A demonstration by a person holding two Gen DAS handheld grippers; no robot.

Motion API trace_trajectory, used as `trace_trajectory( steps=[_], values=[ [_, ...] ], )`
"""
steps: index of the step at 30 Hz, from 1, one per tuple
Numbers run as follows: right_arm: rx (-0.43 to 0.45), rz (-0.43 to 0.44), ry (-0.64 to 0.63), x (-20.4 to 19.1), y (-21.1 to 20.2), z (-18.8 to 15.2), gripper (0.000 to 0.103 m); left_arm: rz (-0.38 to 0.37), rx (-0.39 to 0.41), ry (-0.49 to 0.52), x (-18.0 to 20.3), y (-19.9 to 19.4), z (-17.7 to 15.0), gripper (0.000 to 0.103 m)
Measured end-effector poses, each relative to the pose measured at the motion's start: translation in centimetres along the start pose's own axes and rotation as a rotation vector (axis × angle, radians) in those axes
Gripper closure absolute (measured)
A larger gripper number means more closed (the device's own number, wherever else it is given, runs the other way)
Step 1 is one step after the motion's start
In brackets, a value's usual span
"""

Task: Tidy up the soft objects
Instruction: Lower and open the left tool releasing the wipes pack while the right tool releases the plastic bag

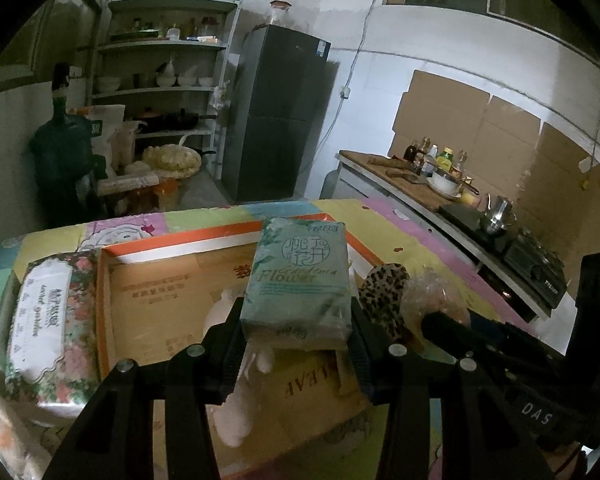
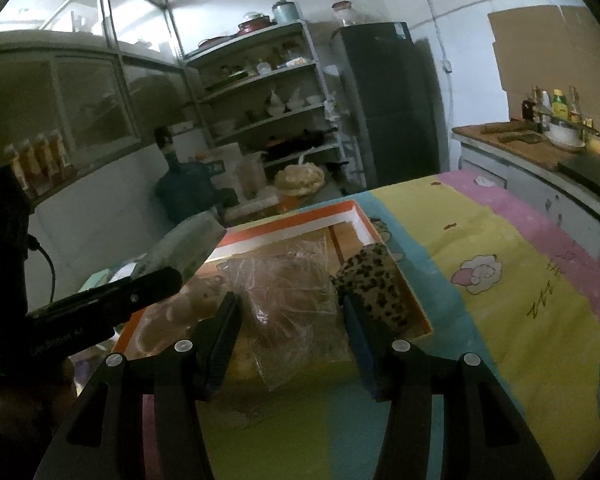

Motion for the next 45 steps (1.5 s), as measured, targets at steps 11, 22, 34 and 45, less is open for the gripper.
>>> trace_trajectory(
  steps=[11,22,34,45],
  values=[
    [-0.018,-0.024,0.003,1.6,2.2,0.5,0.049,0.040,-0.048,0.014,0.8,3.2,0.5,0.056],
    [-0.046,-0.006,0.014,2.5,3.9,0.5,0.049,0.059,-0.092,0.013,0.9,5.5,0.1,0.056],
    [-0.113,-0.014,0.022,2.7,5.3,-0.1,0.047,0.055,-0.096,0.004,0.6,6.3,0.0,0.054],
    [-0.116,-0.030,0.031,2.9,5.3,-0.3,0.043,0.048,-0.061,-0.025,0.4,5.9,0.3,0.039]
  ],
)
Point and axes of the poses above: each gripper's, at about its wrist camera, not at the fingertips, and y roughly the way its jaws point, x to its right, z to its top, the point moved 9 cm from there along y, roughly the way its jaws point, and after that the axes turned 1 degree about z, right-handed, at the moved point
